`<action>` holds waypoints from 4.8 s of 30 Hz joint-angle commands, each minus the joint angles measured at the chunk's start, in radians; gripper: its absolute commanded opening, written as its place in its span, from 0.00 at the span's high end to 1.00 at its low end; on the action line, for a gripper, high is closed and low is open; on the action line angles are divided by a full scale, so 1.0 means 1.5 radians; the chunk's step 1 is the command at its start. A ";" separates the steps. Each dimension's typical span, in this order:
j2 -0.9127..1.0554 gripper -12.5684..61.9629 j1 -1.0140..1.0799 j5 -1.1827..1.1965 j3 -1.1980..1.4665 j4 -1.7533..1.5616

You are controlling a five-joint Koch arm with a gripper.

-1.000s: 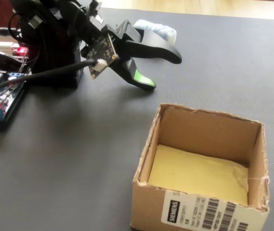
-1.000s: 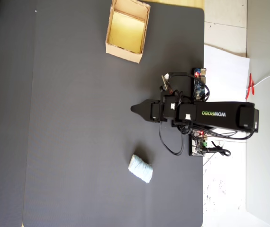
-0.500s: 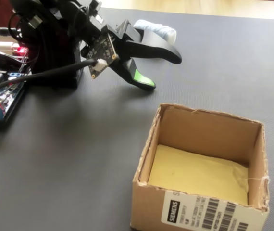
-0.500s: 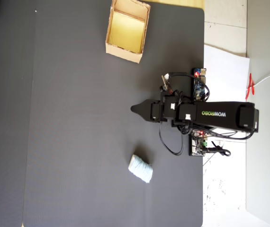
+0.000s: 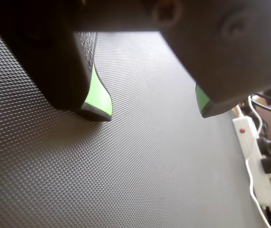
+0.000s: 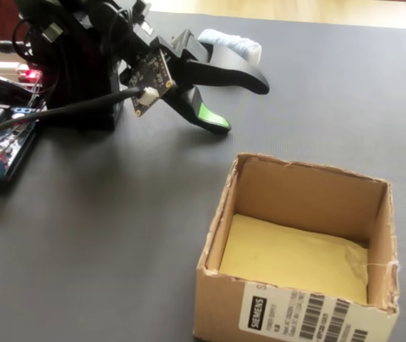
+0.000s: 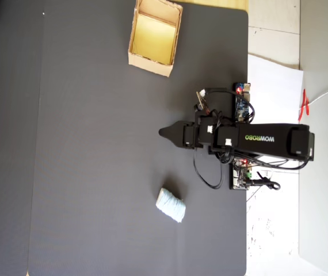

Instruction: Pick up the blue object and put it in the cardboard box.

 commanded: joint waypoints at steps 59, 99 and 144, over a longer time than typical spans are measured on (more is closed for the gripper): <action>-0.038 0.38 -0.582 0.038 -0.212 0.179; -0.438 0.74 -0.610 -0.053 -0.558 0.288; -0.035 0.74 -0.065 -0.053 -0.357 0.042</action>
